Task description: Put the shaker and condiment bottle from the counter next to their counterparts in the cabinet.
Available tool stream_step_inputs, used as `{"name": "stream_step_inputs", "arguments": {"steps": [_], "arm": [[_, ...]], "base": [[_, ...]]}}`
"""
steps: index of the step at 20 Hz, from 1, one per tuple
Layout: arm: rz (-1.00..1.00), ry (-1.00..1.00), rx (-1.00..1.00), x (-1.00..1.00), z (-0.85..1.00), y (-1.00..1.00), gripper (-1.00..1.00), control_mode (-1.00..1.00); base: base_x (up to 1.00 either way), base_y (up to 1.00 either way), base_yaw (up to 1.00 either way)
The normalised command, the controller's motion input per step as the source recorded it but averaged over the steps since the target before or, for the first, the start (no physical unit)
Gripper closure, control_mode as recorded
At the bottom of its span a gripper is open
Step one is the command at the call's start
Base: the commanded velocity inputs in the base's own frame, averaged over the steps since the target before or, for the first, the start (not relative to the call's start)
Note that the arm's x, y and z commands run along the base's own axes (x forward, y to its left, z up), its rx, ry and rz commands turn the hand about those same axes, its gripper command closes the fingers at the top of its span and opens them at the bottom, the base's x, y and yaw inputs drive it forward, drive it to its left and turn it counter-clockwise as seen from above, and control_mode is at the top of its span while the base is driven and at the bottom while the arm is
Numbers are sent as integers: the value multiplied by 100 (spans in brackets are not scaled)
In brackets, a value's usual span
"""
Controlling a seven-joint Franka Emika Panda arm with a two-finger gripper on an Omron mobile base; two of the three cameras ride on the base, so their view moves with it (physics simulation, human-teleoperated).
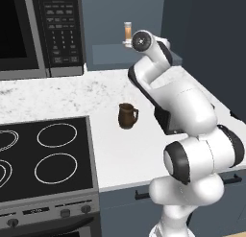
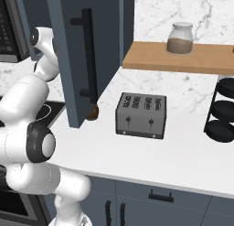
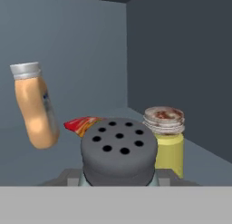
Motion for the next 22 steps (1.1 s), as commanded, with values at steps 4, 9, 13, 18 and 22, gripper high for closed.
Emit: {"name": "stream_step_inputs", "arguments": {"steps": [4, 9, 13, 18, 22], "arm": [[0, 0, 0, 20, -9, 0, 100, -100], [0, 0, 0, 16, -9, 0, 100, -100], [0, -2, 0, 21, -10, 1, 100, -100], [0, 0, 0, 17, -12, 0, 100, -100], [0, 0, 0, 25, -14, 1, 100, -100]], "base": [[0, 0, 0], [0, 0, 0], [0, 0, 0], [0, 0, 0], [0, 0, 0]]}}
